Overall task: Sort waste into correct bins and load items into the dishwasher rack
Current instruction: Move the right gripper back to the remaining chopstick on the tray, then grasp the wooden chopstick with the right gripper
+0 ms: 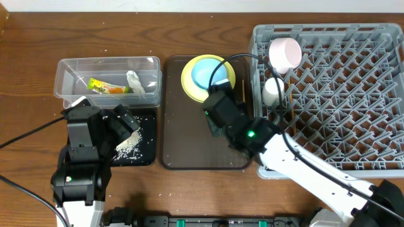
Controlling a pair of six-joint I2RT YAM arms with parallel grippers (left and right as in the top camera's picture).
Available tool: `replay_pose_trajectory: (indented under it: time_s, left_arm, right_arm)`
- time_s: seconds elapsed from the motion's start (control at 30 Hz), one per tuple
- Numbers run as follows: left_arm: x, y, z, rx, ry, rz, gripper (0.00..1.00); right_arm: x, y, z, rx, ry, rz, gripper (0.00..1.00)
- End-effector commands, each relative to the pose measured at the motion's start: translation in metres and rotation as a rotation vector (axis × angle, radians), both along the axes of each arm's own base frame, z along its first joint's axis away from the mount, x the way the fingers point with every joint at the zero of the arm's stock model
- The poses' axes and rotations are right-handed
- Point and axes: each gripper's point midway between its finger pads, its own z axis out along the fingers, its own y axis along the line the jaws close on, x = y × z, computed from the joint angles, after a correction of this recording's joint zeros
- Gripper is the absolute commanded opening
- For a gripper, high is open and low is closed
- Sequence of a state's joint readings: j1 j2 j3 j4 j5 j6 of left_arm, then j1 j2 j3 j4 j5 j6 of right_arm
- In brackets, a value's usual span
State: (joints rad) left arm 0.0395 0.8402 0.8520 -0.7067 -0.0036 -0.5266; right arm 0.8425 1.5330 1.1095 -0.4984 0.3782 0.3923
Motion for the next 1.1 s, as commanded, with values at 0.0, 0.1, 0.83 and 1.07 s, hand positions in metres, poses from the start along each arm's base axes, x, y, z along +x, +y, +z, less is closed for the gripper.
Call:
replay_pose_trajectory:
  time_s: [0.0,0.1,0.83,1.07]
  left_arm:
    - [0.002,0.004,0.005,0.008,-0.007,0.012,0.98]
    - [0.003,0.004,0.002,0.007,0.003,0.012,0.98]
    - [0.007,0.004,-0.01,0.005,0.052,0.012,0.98]
    - [0.007,0.004,-0.01,0.005,0.052,0.012,0.98]
  right_arm:
    - [0.008,-0.015,-0.01,-0.072,-0.046,-0.111,0.21]
    - [0.008,-0.014,-0.027,-0.102,-0.018,-0.113,0.22]
    - [0.022,-0.017,-0.081,-0.177,0.04,-0.152,0.27]
    - [0.025,-0.041,-0.093,-0.162,0.143,-0.188,0.31]
